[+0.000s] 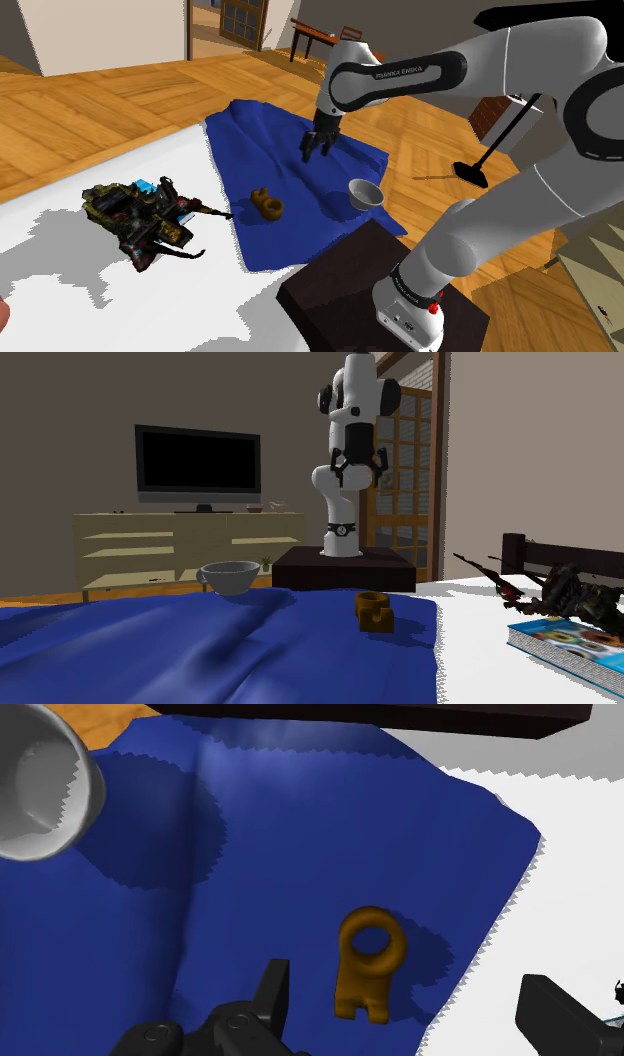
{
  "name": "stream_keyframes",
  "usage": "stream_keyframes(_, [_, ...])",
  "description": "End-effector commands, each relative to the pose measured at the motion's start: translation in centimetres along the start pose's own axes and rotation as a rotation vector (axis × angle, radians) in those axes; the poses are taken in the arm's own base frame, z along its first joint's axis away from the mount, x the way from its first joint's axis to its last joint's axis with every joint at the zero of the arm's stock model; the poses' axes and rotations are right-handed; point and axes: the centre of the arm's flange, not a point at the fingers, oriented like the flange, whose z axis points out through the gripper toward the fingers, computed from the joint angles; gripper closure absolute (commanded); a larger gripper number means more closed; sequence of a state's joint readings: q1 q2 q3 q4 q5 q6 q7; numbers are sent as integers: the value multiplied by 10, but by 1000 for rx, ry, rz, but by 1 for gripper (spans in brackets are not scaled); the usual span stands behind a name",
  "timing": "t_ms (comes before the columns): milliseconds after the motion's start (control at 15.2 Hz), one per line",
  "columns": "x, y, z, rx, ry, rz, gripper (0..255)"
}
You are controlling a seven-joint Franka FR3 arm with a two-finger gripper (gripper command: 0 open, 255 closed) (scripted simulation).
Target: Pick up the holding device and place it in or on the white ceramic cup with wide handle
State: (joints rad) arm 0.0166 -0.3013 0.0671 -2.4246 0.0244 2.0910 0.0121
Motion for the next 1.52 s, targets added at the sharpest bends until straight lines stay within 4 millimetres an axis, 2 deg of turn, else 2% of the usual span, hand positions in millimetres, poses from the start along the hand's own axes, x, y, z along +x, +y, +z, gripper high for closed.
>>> stream_keyframes(0, [17, 1, 24, 4, -10, 10, 0])
stream_keyframes(1320, [161, -12, 256, 44, -125, 108, 0])
stream_keyframes(1452, [163, -12, 265, 44, -127, 109, 0])
